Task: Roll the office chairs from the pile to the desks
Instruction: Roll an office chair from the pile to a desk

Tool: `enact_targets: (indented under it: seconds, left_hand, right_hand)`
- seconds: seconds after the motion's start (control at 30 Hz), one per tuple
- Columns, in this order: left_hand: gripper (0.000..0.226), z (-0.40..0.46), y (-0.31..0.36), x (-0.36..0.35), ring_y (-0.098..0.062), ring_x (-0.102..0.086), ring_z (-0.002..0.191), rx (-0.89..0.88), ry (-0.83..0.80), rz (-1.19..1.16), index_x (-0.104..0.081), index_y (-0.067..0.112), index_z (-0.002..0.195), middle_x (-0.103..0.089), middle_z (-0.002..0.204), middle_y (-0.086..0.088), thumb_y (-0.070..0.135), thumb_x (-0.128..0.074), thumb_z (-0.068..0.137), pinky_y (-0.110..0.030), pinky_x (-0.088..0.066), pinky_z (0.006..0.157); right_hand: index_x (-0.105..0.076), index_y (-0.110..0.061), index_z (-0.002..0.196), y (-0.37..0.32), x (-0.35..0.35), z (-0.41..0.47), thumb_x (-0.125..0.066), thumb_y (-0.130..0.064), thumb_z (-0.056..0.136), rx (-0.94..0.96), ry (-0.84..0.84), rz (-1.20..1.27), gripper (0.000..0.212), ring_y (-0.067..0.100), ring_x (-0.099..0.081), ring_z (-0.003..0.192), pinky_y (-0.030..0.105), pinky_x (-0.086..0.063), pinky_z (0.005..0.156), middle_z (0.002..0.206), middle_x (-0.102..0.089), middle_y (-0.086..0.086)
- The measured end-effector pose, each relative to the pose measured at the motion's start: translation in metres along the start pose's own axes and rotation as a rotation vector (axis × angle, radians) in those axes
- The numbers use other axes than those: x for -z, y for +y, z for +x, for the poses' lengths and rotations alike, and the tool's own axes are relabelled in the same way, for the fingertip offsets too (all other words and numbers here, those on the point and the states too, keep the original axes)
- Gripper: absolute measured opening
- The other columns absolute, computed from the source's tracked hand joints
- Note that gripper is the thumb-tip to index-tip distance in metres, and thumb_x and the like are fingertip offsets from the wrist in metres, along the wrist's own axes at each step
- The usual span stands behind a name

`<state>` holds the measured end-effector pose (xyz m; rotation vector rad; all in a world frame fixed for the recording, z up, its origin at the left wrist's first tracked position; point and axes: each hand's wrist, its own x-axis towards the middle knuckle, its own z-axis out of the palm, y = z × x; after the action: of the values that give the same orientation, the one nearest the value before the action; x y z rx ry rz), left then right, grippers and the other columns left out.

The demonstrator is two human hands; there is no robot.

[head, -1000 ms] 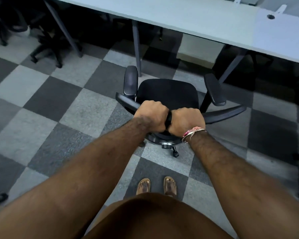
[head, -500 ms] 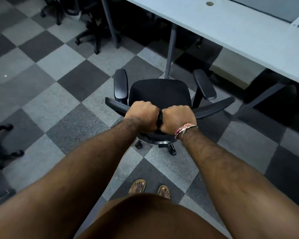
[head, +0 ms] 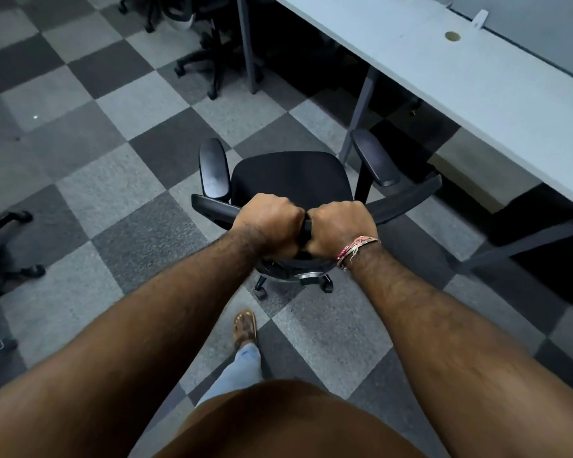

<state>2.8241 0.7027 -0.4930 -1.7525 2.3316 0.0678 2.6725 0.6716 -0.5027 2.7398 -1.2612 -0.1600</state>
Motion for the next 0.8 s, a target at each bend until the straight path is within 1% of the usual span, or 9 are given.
enact_targets:
  seconds: [0.1, 0.3, 0.43, 0.6, 0.73, 0.8]
  left_hand:
    - [0.023, 0.021, -0.033, 0.000, -0.019, -0.056, 0.059, 0.005, -0.004, 0.012, -0.058, 0.028, 0.079, -0.060, 0.070, 0.007, 0.051, -0.057, 0.080, -0.032, -0.051, 0.060]
    - [0.026, 0.080, -0.114, 0.002, -0.020, -0.056, 0.057, -0.017, 0.014, 0.025, -0.058, 0.028, 0.076, -0.061, 0.071, 0.007, 0.054, -0.054, 0.079, -0.031, -0.043, 0.055]
    - [0.025, 0.116, -0.163, 0.004, -0.020, -0.057, 0.057, -0.022, 0.004, 0.018, -0.057, 0.028, 0.073, -0.062, 0.071, 0.007, 0.052, -0.053, 0.079, -0.032, -0.049, 0.057]
    - [0.023, 0.160, -0.223, 0.008, -0.020, -0.058, 0.058, -0.042, -0.022, 0.029, -0.052, 0.028, 0.071, -0.059, 0.069, 0.007, 0.050, -0.055, 0.078, -0.034, -0.055, 0.061]
    - [0.020, 0.199, -0.267, 0.012, -0.019, -0.054, 0.057, -0.053, -0.021, 0.039, -0.052, 0.029, 0.073, -0.059, 0.070, 0.008, 0.048, -0.055, 0.078, -0.032, -0.046, 0.057]
    - [0.020, 0.219, -0.286, 0.016, -0.019, -0.053, 0.057, -0.054, -0.017, 0.045, -0.054, 0.029, 0.074, -0.059, 0.070, 0.007, 0.049, -0.055, 0.079, -0.032, -0.045, 0.057]
  right_hand:
    - [-0.067, -0.026, 0.083, -0.001, 0.001, 0.038, -0.057, -0.051, 0.073, -0.002, -0.009, 0.017, 0.029, 0.026, -0.065, 0.069, 0.031, -0.037, 0.058, 0.076, -0.067, -0.003]
    - [-0.066, -0.027, 0.082, -0.001, 0.008, 0.136, -0.059, -0.047, 0.071, -0.060, -0.041, 0.007, 0.024, 0.026, -0.066, 0.071, 0.031, -0.038, 0.059, 0.076, -0.068, -0.003]
    - [-0.066, -0.026, 0.081, 0.001, 0.012, 0.194, -0.060, -0.045, 0.070, -0.084, -0.041, 0.008, 0.023, 0.025, -0.066, 0.070, 0.030, -0.038, 0.058, 0.074, -0.068, -0.003]
    - [-0.067, -0.026, 0.081, 0.004, 0.014, 0.264, -0.061, -0.047, 0.070, -0.103, -0.034, 0.001, 0.025, 0.025, -0.066, 0.070, 0.030, -0.037, 0.058, 0.075, -0.068, -0.002]
    - [-0.068, -0.026, 0.083, 0.012, 0.015, 0.322, -0.062, -0.048, 0.070, -0.100, -0.035, 0.000, 0.027, 0.026, -0.067, 0.072, 0.030, -0.037, 0.059, 0.077, -0.069, -0.002]
    - [-0.068, -0.026, 0.084, 0.019, 0.015, 0.349, -0.063, -0.048, 0.070, -0.099, -0.032, 0.006, 0.027, 0.027, -0.067, 0.073, 0.031, -0.037, 0.059, 0.078, -0.069, -0.002]
